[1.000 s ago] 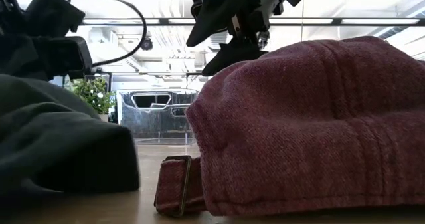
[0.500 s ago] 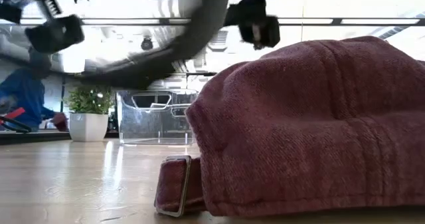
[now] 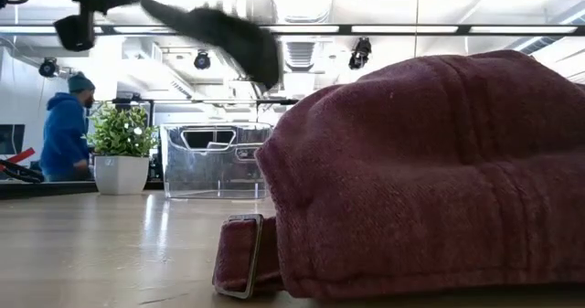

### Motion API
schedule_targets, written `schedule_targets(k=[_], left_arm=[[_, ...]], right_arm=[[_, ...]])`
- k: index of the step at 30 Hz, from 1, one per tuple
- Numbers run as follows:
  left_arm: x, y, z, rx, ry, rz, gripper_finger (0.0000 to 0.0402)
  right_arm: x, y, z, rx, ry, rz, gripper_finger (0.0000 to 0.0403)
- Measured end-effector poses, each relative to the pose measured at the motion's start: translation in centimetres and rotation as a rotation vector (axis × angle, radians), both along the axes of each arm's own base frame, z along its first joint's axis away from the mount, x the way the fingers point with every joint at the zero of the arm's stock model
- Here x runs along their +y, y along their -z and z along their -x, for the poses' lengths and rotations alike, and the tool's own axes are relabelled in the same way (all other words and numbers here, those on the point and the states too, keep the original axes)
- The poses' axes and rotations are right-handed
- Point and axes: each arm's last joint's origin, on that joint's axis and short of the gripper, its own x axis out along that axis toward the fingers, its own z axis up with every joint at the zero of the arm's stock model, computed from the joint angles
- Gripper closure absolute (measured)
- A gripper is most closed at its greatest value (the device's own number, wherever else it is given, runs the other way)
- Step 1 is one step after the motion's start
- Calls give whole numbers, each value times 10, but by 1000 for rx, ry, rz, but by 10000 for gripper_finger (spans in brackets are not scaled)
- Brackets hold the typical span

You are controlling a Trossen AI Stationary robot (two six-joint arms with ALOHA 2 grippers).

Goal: Pick & Place hat
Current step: Put the black cap into the left transparent bin

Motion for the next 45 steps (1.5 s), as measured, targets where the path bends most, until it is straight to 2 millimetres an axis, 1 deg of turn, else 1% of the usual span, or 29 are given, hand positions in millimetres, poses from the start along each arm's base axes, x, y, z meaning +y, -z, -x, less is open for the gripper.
schedule_targets(k=[2,6,9,13,15,17,19,20,23,27,31,35,37,39,42,45], left_arm=[[0,3,-2,33,-84,8,392],[-5,9,-13,68,-99,8,392],[-11,8,-26,102,-105,-3,392],[-19,5,-44,171,-127,-40,392],[-23,-1,-52,151,-69,-27,392],[-29,-9,-57,129,55,-21,392],[-34,-31,-58,52,162,-5,392],[-37,-40,-57,41,202,-14,392],[-46,-60,-52,87,262,-73,392],[-52,-87,-42,109,307,-110,392],[-56,-100,-40,137,315,-156,392],[-57,-108,-40,128,335,-170,392],[-58,-110,-42,114,344,-170,392],[-61,-111,-45,98,361,-187,392],[-63,-113,-49,65,369,-199,392],[-67,-111,-55,71,367,-201,392]], right_arm=[[-3,-1,2,-3,15,8,229],[-5,5,-4,19,16,4,229],[-6,17,-14,60,-5,-32,229],[-9,35,-29,77,8,-151,229],[-13,42,-34,81,34,-181,230],[-18,43,-36,80,55,-182,230],[-25,40,-36,67,72,-177,230],[-28,37,-35,61,77,-174,230],[-39,26,-29,43,87,-155,230],[-50,6,-12,-2,95,-124,230],[-57,-10,4,-31,94,-95,230],[-59,-16,13,-47,65,-100,230],[-58,-17,10,-60,22,-125,230],[-57,-13,2,-74,-15,-138,230],[-54,-10,-17,-113,-93,-123,230],[-51,-16,-38,-239,-229,-87,230]])
